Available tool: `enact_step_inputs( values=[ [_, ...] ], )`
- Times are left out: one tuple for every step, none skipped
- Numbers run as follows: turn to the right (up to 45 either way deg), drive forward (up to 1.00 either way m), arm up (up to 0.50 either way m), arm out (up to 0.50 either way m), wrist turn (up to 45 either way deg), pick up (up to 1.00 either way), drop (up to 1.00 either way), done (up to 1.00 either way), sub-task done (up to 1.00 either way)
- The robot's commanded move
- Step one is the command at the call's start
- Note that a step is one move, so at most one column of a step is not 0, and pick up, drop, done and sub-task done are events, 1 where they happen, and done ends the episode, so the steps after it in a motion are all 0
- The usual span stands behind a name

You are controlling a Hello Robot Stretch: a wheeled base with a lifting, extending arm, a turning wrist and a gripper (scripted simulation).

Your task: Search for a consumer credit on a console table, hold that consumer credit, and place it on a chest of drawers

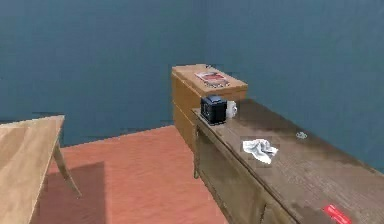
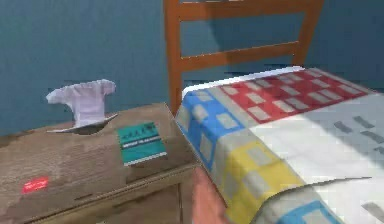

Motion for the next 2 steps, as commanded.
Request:
enact_step_inputs(
  values=[
    [45.0, 0.00, 0.00, 0.00, 0.0, 0.00, 0.00, 0.00, 0.00],
    [30.0, 0.00, 0.00, 0.00, 0.0, 0.00, 0.00, 0.00, 0.00]
  ],
)
